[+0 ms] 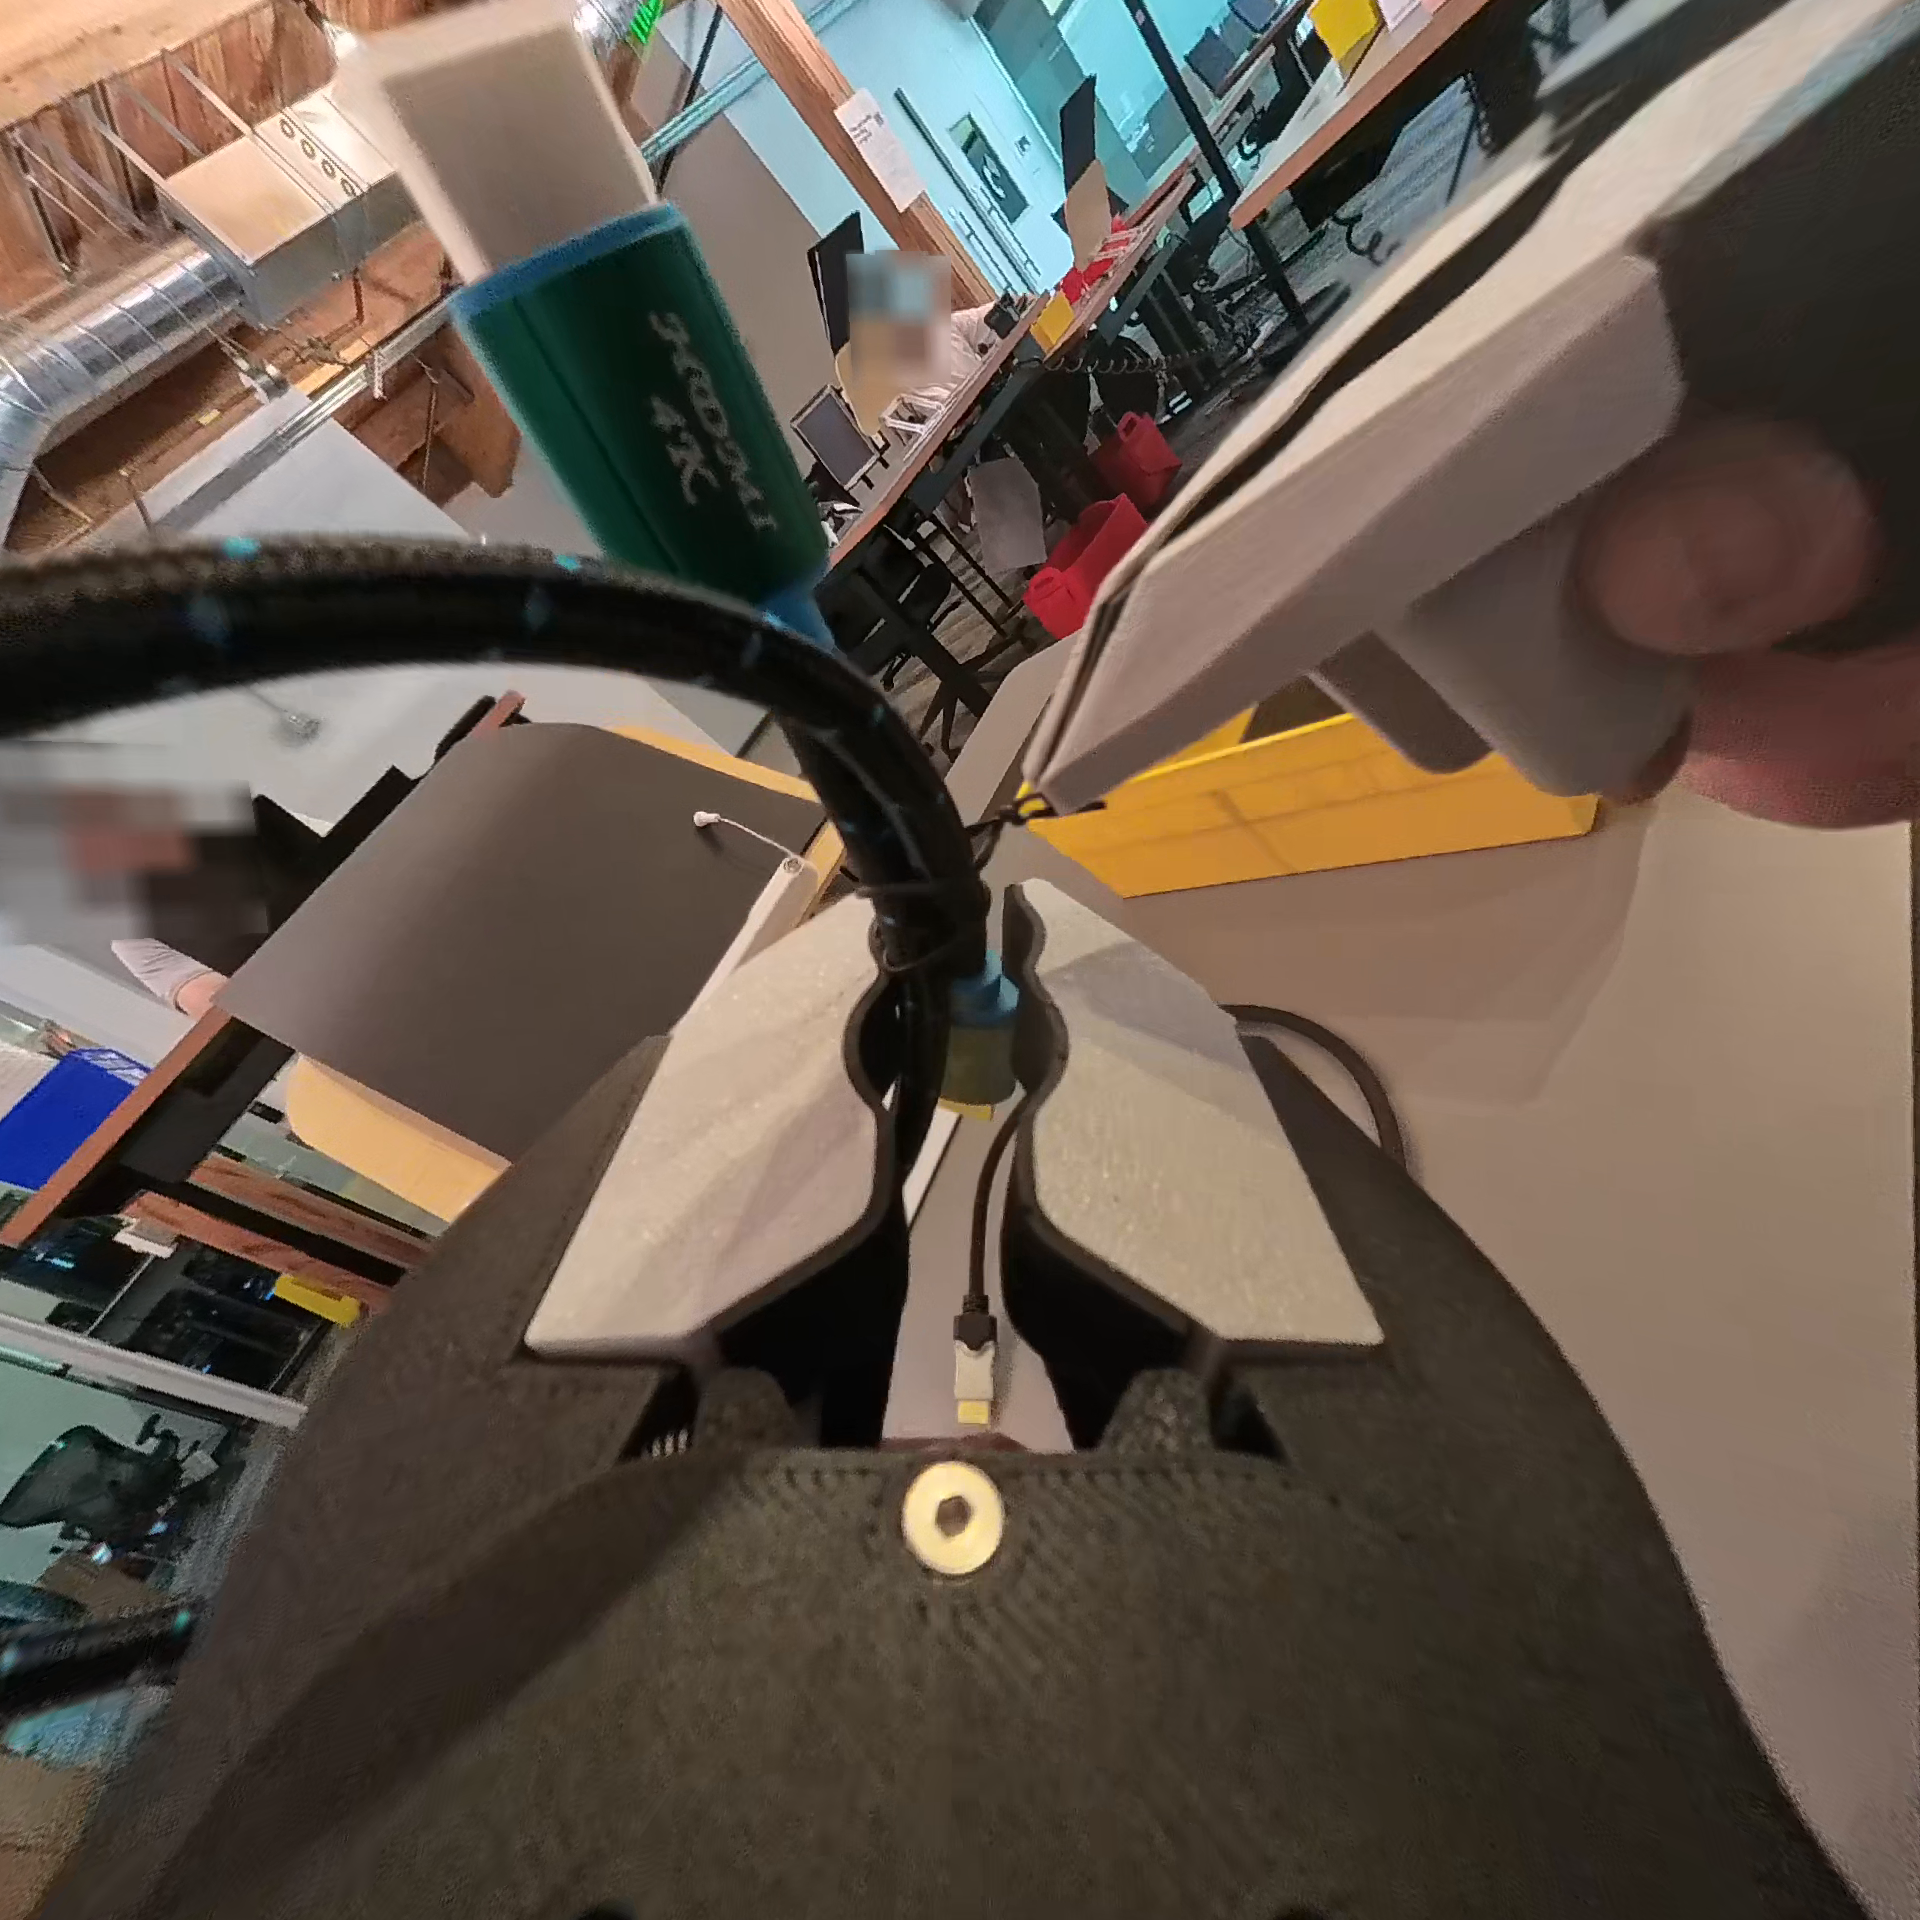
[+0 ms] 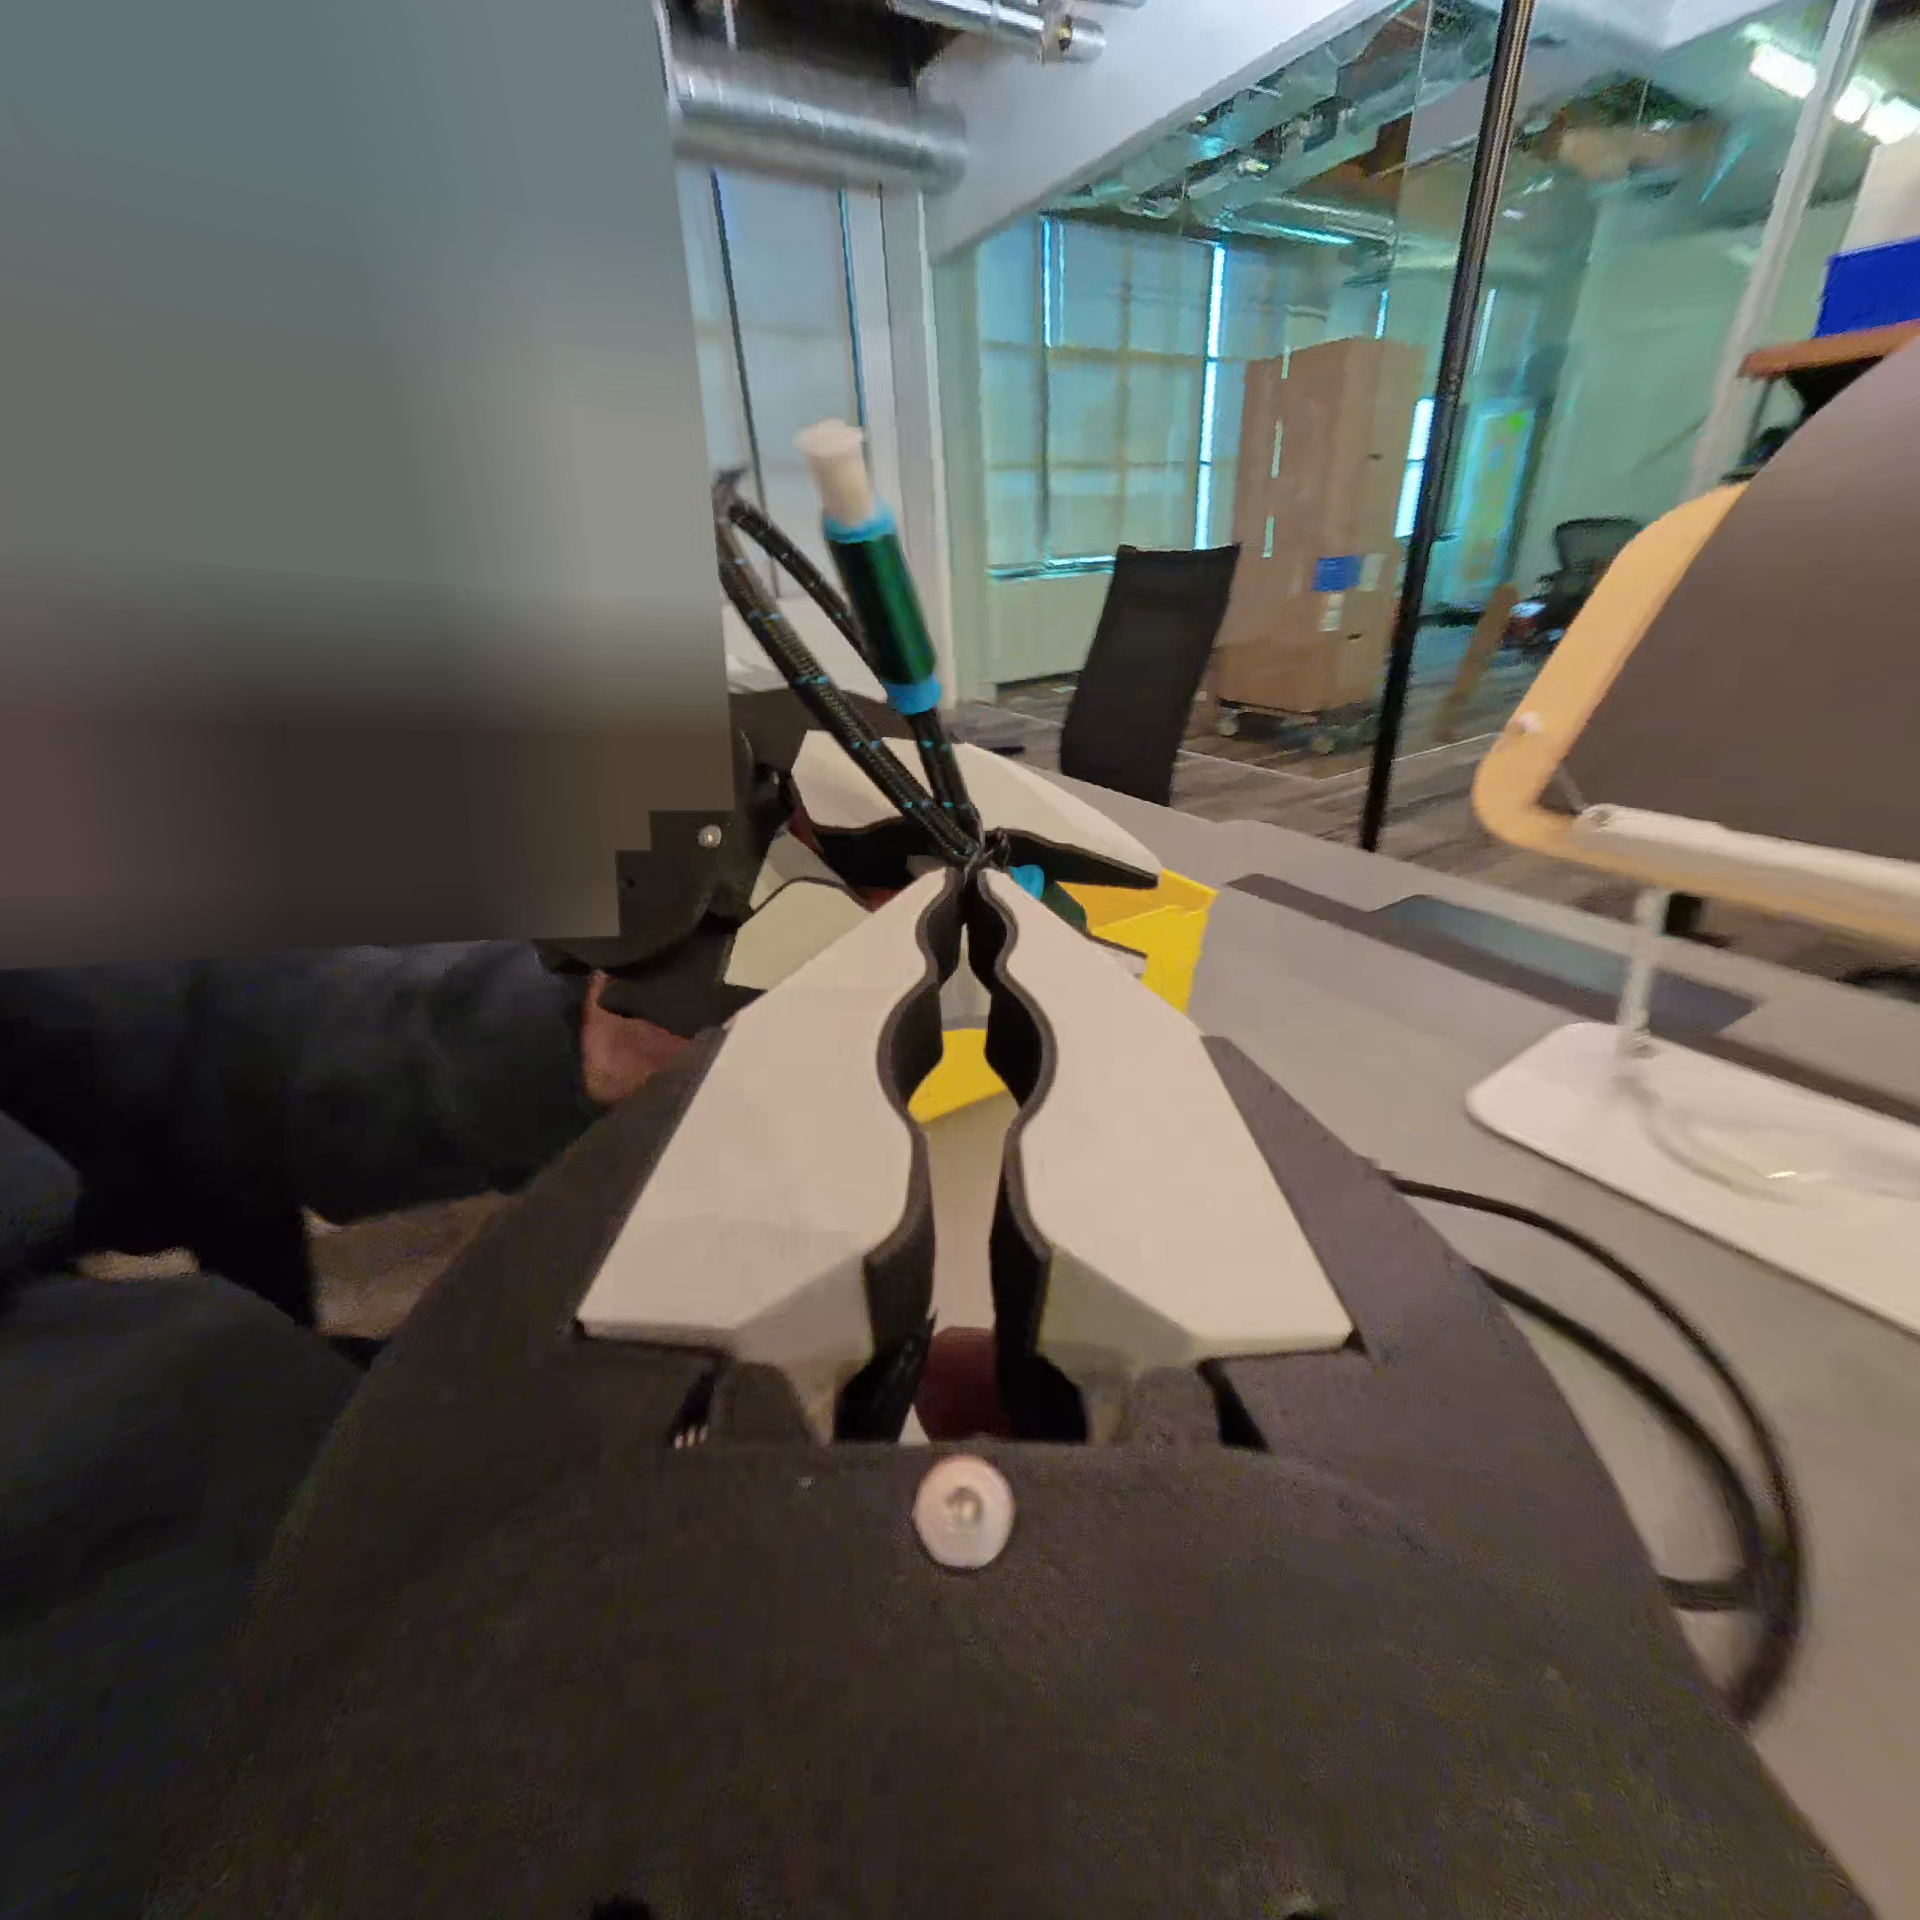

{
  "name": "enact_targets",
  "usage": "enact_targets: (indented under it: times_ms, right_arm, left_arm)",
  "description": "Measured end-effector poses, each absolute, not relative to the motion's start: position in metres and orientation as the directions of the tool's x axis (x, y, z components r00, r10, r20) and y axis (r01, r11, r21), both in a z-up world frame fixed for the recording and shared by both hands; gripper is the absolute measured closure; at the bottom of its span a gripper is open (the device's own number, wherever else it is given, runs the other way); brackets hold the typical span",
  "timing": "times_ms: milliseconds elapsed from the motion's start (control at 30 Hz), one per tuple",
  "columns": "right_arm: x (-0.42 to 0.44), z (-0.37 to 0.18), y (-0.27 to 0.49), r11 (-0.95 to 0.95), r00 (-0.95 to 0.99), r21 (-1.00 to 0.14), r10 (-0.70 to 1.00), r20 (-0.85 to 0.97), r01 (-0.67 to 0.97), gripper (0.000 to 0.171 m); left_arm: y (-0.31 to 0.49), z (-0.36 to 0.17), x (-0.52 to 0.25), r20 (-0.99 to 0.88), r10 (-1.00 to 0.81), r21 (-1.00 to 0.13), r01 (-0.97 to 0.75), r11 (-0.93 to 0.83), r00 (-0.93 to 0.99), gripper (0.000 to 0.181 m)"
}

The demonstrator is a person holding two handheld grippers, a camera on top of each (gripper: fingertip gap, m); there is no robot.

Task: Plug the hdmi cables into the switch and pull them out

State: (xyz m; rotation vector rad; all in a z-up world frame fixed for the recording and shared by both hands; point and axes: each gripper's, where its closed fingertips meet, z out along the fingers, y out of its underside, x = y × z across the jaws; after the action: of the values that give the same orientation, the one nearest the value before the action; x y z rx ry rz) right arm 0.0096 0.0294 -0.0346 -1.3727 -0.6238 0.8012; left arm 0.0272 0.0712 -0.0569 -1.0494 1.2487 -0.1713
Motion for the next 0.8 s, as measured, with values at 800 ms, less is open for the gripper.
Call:
enact_targets:
  times_ms: [800]
  right_arm:
    - [0.017, -0.027, 0.020, -0.443, 0.184, -0.832, 0.835, -0.519, -0.333, 0.171]
  left_arm:
    - [0.053, -0.053, 0.029, -0.756, -0.602, -0.651, -0.383, 0.655, 0.257, 0.164]
